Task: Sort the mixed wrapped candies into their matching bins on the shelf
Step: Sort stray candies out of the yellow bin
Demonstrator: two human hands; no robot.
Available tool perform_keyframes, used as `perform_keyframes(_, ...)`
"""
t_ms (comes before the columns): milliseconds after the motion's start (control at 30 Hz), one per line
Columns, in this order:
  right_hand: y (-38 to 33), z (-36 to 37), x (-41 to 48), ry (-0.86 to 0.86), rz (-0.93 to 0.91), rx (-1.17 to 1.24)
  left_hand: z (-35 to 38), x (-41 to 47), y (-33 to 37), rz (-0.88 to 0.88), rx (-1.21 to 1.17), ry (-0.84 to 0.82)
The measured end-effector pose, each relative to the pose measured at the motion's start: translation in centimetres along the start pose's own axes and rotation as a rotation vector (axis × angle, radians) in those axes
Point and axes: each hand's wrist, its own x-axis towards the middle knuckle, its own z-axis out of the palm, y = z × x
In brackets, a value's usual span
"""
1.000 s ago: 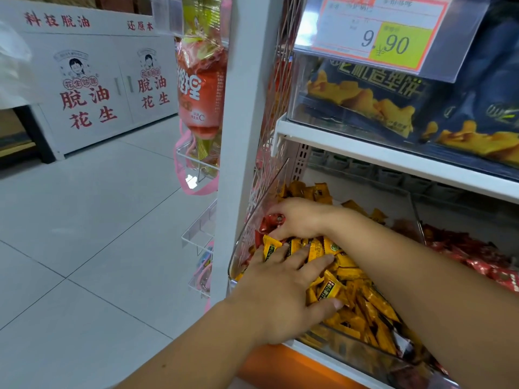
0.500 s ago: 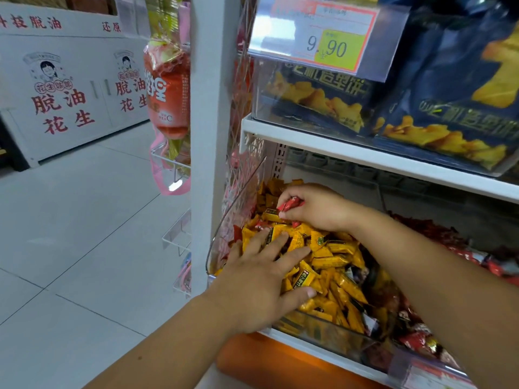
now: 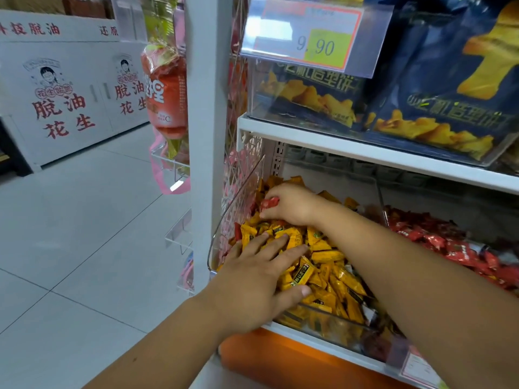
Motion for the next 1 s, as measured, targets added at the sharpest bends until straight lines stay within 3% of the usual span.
perform_keyframes(67,0.9,-1.6,-2.6,0.126,-0.013,0.116,-0.1,0.1,-0.1,-0.006,-0.007,-0.019)
perform_keyframes(167,2.2,-3.9,-7.7,0.251,0.020,0.106,-0.1,0.4,-0.3,-0.012,-0.010,-0.019)
perform_keyframes(367,10.7,-6.3,-18.3,0.490,0.423,0.017,-0.1,2.1,2.6,0.009,0.047,0.039)
perform_keyframes(500,18.4,-5.3,-24.9,0.777,0.644,0.072,0.2,3.5,5.0,0.027,0.039,0.068)
perform_keyframes(700,25.3,-2.7,-29.9,0.720,0.850,0.061,1.0,5.1,7.5,0.043,0.001,0.080)
perform_keyframes(1000,25.0,-3.1,-28.9,0.710,0.773,0.242,0.6,4.5,6.1,0.028,-0.006,0.094)
